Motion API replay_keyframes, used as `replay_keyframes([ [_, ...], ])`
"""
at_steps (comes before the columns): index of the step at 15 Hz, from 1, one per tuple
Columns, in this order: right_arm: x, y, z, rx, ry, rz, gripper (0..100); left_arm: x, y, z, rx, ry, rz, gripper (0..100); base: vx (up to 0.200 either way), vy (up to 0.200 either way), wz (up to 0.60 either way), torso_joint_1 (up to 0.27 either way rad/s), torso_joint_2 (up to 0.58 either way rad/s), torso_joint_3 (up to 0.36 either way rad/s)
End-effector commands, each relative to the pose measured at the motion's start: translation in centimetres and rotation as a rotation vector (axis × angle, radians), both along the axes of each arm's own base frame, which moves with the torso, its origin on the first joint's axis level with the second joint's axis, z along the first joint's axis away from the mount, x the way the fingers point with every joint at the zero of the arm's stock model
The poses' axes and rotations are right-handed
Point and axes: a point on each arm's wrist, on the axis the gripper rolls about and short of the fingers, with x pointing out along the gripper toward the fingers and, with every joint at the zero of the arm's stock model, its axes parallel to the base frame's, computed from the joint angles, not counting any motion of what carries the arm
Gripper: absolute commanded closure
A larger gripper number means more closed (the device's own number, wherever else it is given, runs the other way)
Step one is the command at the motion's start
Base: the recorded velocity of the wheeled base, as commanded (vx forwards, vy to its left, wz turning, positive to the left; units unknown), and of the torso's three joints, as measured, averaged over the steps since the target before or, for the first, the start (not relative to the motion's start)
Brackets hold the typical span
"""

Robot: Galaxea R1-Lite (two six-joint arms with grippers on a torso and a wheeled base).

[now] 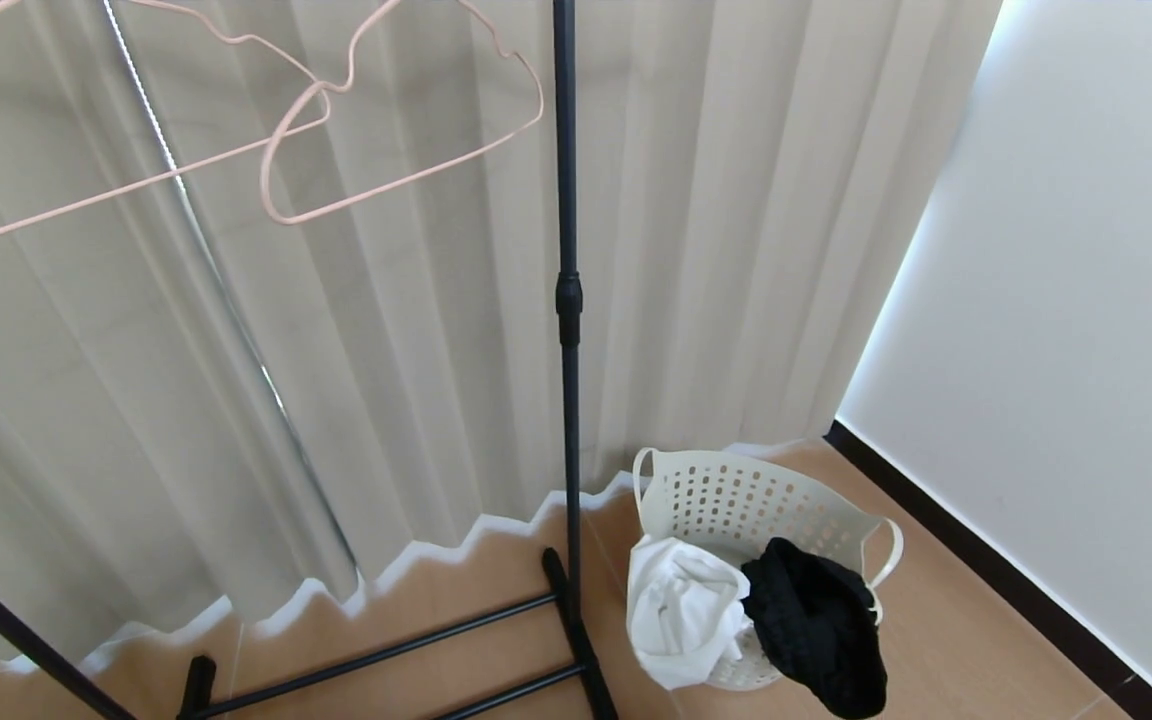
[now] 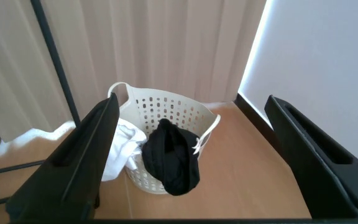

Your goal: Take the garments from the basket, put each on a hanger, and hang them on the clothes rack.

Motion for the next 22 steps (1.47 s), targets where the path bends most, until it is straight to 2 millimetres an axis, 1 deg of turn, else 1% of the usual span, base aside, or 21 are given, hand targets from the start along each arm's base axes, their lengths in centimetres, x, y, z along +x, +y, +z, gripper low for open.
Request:
replay_keyframes([
  [1,0.0,0.0,0.01,0.0,-0.002,0.0,0,0.01,0.0,-0.01,0.0,0.001,0.0,0,0.0,-0.2,0.0,0.002,0.0,0.002],
  [4,0.0,0.0,0.01,0.0,-0.002,0.0,0,0.01,0.0,-0.01,0.0,0.001,0.0,0,0.0,-0.2,0.0,0.012,0.0,0.002],
  [14,0.0,0.0,0.01,0.001,-0.002,0.0,0,0.01,0.0,-0.01,0.003,0.001,0.001,0,0.0,0.0,0.0,0.0,0.0,-0.009],
  [17,0.0,0.0,0.01,0.001,-0.002,0.0,0,0.01,0.01,-0.01,0.003,0.001,0.0,0,0.0,0.0,0.0,-0.001,0.27,0.09],
  [22,0.0,0.0,0.01,0.003,-0.002,0.0,0,0.02,0.0,0.0,0.0,0.003,0.001,0,0.0,0.0,0.0,0.006,0.17,-0.029],
])
